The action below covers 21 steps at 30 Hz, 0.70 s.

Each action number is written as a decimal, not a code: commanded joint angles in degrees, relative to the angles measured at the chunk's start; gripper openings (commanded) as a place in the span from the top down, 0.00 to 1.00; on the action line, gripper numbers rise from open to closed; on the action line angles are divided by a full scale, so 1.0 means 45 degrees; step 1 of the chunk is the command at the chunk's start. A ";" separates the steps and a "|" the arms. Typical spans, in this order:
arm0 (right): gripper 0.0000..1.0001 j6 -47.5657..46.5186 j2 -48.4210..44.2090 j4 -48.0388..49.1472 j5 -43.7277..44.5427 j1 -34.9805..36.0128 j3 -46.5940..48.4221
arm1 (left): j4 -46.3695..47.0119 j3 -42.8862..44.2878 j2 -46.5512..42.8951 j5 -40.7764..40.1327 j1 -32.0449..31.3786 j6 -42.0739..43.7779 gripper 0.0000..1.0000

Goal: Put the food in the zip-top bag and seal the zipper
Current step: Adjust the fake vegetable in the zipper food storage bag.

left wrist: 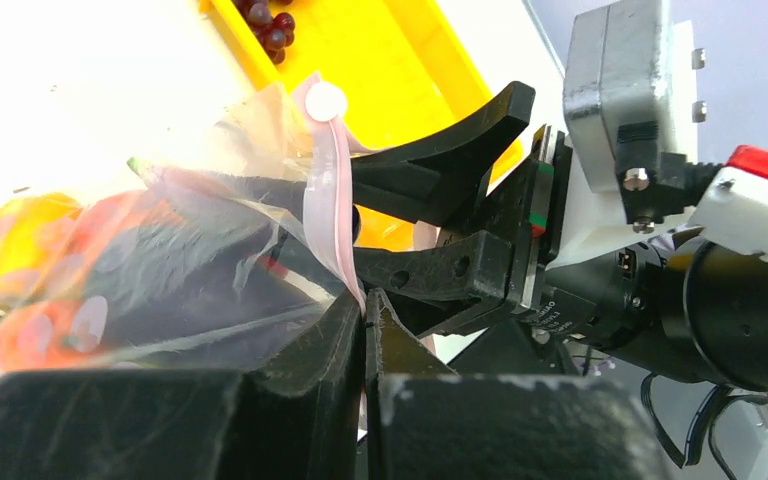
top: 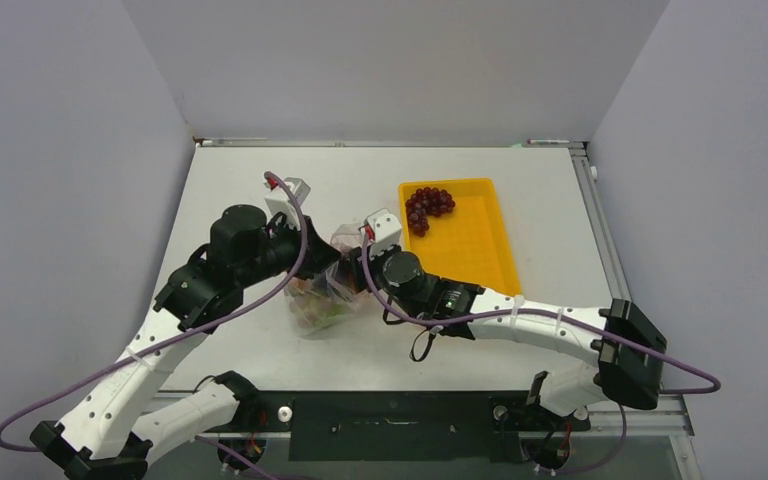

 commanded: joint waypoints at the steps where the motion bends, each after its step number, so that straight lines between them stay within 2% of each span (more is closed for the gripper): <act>1: 0.91 0.0078 -0.1003 -0.0986 -0.0141 -0.0113 0.1316 | 0.1040 0.1215 -0.0092 0.0628 -0.0039 -0.1173 1.00; 8: 0.87 0.0608 -0.0860 -0.2778 0.0051 -0.0223 0.2548 | 0.1880 0.1022 -0.0400 0.1634 -0.0040 -0.2029 1.00; 15: 0.84 0.1385 0.0048 -0.4538 -0.0896 -0.0668 0.3421 | 0.2670 -0.0435 -0.1231 0.1968 -0.0024 -0.2020 1.00; 18: 0.79 0.1582 0.0464 -0.4875 -0.1242 -0.0842 0.3560 | 0.3008 -0.0978 -0.1445 0.2045 -0.0015 -0.2149 1.00; 21: 0.70 0.1662 0.0781 -0.4986 -0.1502 -0.0896 0.3622 | 0.3042 -0.1179 -0.1483 0.2056 -0.0005 -0.2150 1.00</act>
